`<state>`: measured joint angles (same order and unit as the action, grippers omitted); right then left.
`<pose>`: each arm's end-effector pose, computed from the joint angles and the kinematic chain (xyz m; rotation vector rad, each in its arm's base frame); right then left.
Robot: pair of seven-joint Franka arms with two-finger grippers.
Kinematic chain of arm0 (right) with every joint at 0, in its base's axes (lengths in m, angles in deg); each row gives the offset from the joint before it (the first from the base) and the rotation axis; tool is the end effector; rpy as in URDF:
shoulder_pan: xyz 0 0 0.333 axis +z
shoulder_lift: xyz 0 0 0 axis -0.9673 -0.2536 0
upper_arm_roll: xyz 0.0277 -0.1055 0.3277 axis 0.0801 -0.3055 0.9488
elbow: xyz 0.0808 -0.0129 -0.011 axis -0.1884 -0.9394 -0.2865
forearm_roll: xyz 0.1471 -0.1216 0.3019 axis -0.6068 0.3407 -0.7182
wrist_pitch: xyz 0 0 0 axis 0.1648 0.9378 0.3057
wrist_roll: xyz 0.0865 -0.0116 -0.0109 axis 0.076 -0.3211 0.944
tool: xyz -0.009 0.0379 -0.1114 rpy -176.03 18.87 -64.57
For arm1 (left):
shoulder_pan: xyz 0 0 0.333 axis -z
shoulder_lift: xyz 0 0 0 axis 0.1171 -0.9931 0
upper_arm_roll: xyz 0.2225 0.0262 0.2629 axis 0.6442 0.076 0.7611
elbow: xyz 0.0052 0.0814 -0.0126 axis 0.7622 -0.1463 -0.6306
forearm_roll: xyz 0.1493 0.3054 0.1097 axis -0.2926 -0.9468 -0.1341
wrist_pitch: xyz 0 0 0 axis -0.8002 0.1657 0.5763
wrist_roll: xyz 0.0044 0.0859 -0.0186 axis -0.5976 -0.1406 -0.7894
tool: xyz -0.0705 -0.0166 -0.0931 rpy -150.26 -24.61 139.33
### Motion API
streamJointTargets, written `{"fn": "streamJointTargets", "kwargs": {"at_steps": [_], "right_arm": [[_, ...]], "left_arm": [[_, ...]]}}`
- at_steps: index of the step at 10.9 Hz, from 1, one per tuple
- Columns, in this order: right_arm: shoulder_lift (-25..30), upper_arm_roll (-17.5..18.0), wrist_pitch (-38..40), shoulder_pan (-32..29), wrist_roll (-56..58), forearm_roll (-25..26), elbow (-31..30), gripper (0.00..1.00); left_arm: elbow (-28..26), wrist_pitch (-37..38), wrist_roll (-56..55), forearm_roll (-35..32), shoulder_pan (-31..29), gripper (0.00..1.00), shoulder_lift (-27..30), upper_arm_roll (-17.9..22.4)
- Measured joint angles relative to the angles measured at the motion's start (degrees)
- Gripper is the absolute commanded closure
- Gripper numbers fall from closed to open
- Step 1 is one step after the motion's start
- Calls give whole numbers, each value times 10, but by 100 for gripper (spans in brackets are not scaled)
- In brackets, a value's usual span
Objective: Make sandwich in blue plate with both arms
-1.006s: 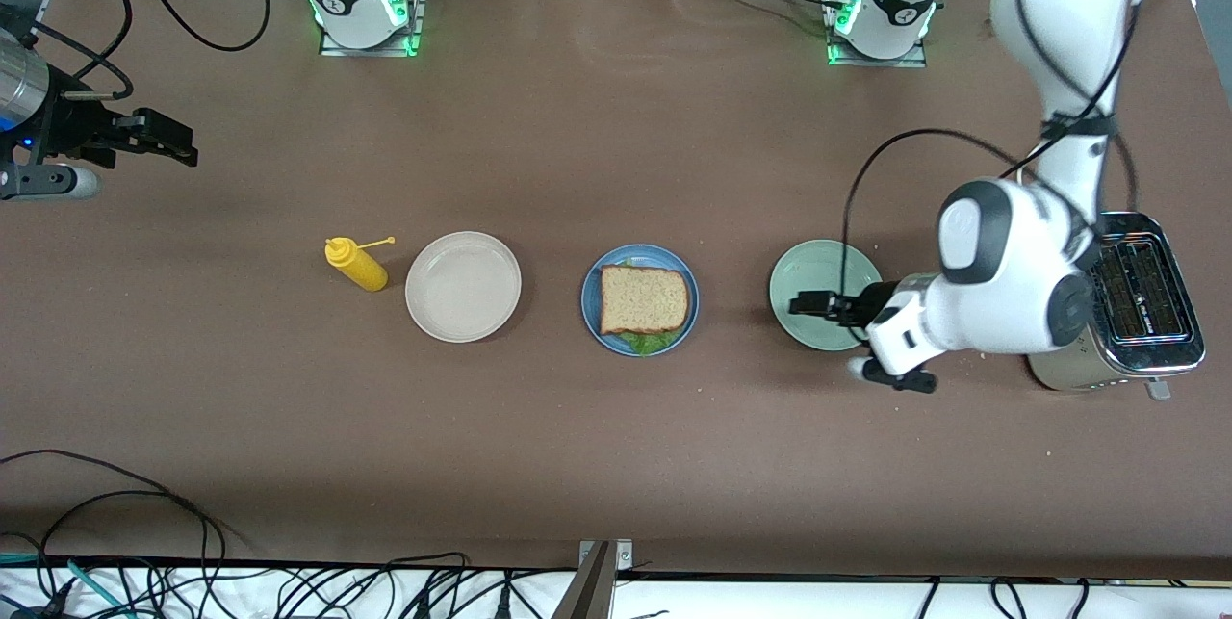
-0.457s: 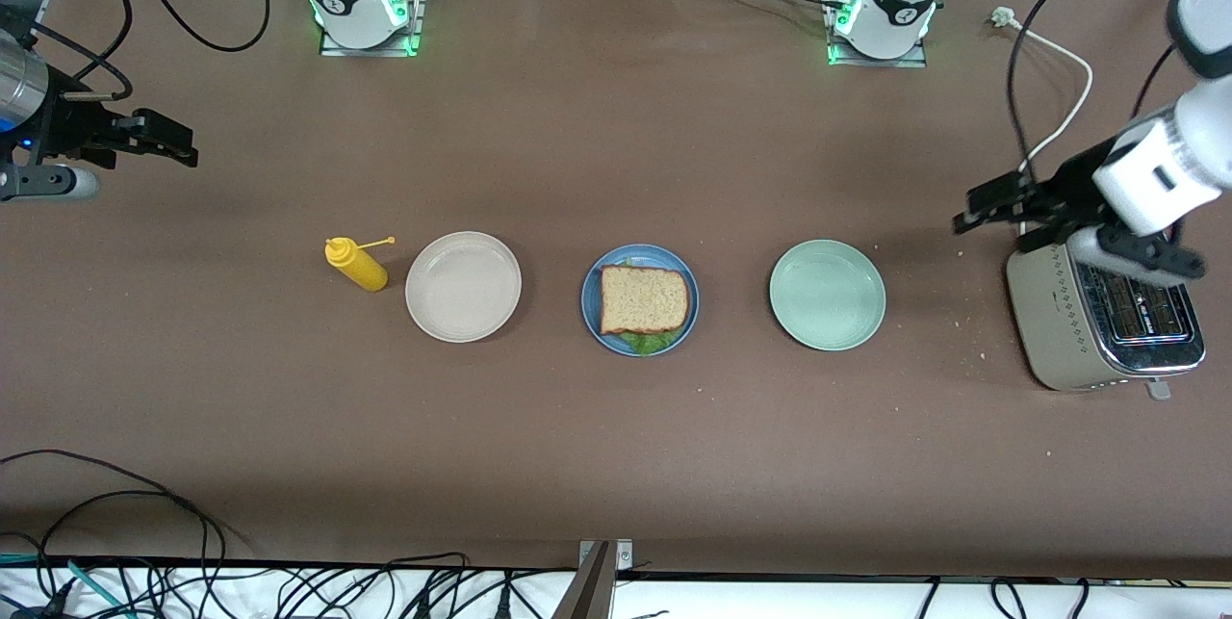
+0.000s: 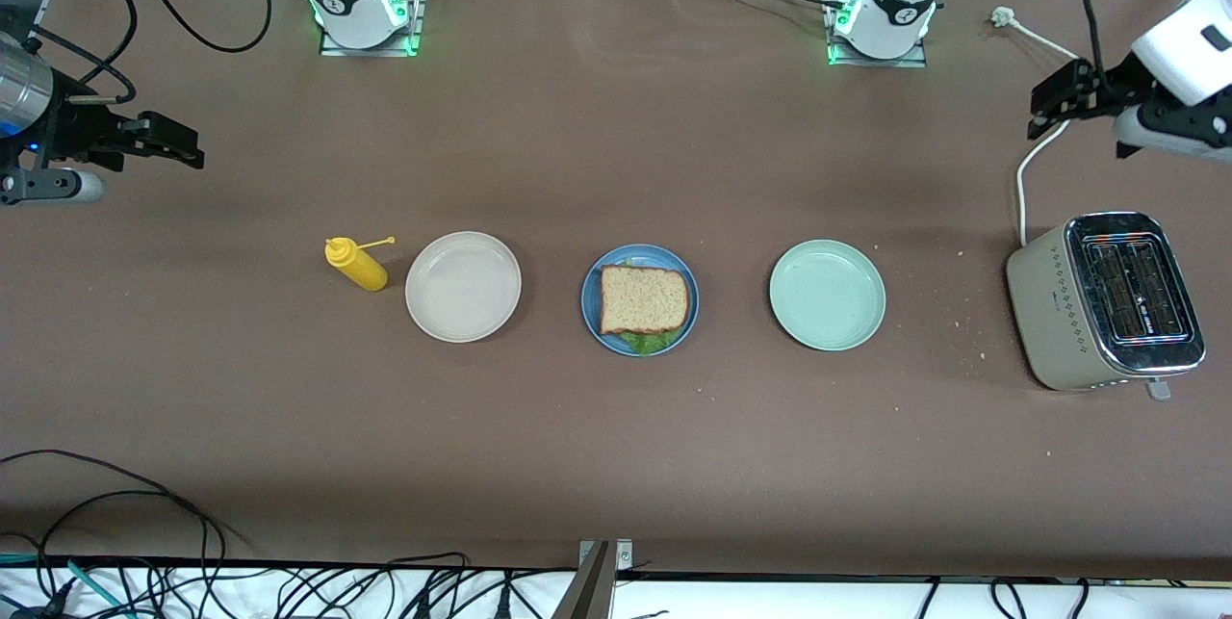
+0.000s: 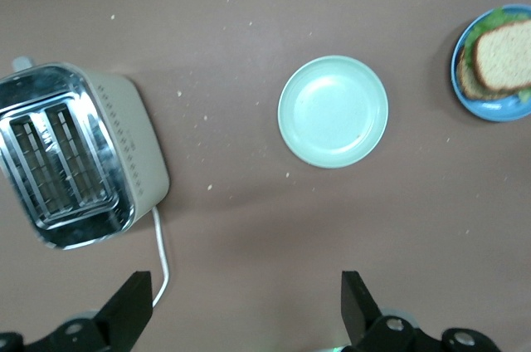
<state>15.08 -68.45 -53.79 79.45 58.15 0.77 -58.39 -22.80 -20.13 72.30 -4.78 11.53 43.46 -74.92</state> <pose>0.5269 0.0106 0.5948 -3.1188 -0.0683 0.2142 0.4909 -0.0260 0.6515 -3.1112 0.3455 0.0787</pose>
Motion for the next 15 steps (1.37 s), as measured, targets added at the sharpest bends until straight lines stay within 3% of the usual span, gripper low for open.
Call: {"fn": "streamJointTargets", "kwargs": {"at_steps": [5,9,15], "right_arm": [[-19,6,-13,9,0,-12,21,0],[-32,6,-29,13,0,-12,27,0],[-35,6,-34,14,0,-13,28,0]], "left_arm": [[47,85,-49,-33,-3,0,3,-8],[49,90,-90,-33,-3,0,3,-22],[49,94,-91,-25,-11,0,2,-14]]}}
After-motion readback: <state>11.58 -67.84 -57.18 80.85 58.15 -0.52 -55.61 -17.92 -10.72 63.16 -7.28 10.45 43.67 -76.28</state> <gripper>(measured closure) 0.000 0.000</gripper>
